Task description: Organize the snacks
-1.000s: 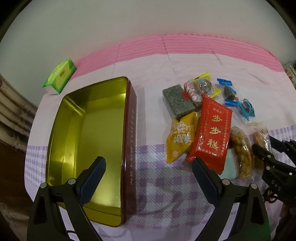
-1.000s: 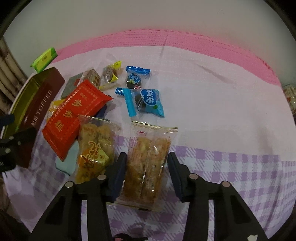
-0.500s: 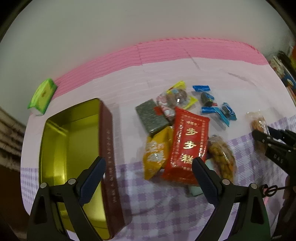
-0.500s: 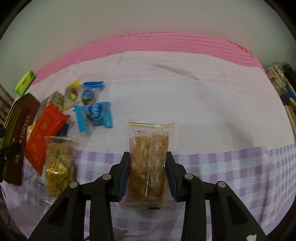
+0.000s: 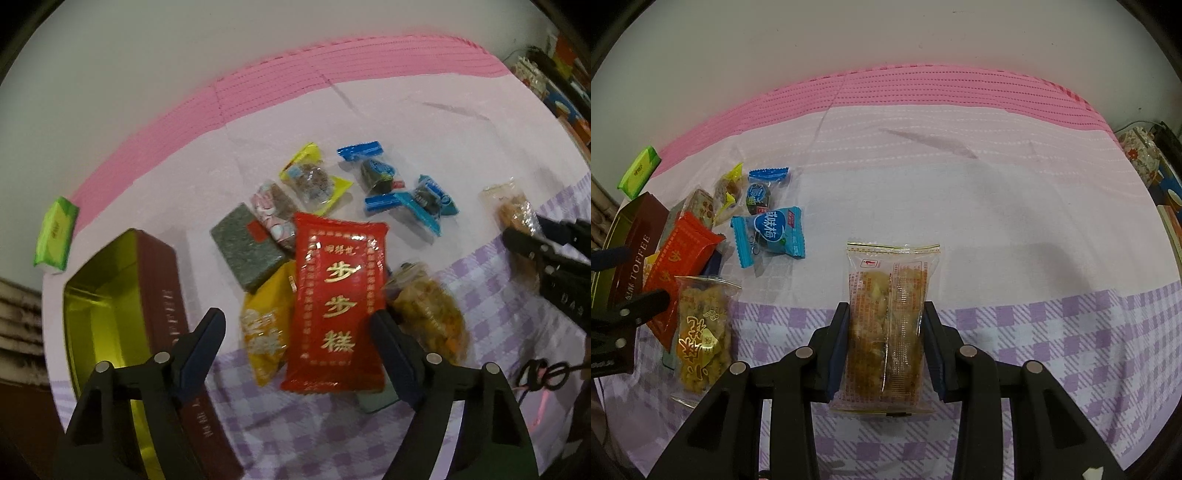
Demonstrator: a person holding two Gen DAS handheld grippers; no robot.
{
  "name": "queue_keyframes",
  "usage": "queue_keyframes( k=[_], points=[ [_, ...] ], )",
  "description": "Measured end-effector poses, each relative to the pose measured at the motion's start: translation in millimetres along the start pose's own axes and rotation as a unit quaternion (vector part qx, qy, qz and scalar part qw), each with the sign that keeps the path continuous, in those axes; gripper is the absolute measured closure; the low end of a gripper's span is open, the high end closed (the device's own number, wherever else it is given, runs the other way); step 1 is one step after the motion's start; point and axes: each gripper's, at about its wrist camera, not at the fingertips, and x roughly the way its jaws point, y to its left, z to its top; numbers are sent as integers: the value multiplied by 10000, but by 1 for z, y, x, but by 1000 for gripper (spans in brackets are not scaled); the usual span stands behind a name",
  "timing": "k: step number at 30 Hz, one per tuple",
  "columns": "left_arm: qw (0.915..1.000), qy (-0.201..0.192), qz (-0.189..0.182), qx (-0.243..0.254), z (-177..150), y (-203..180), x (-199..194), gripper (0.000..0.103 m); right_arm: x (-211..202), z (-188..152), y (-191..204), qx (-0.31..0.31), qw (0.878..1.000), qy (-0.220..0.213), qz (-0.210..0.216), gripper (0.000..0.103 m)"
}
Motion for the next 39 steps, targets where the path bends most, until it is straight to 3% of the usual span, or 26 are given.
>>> queue_keyframes(
  k=[15, 18, 20, 22, 24, 39],
  points=[
    [9999, 96, -47, 36, 13, -10, 15, 25, 0, 0, 1, 5, 10000, -3, -4, 68],
    [10000, 41, -48, 47, 12, -11, 13, 39, 0, 0, 1, 8, 10000, -5, 0, 67],
    [10000, 24, 65, 33, 11, -8, 12, 55, 0, 0, 1, 11, 10000, -6, 1, 67],
    [10000, 41, -39, -74, 11, -3, 11, 60, 0, 0, 1, 2, 10000, -6, 0, 67],
    [9994, 96, -240, -237, 12, 5, 11, 60, 0, 0, 0, -1, 10000, -6, 0, 67],
    [9969, -44, -468, -637, 9, 32, -16, 60, 0, 0, 1, -15, 10000, -4, -13, 67]
  ],
)
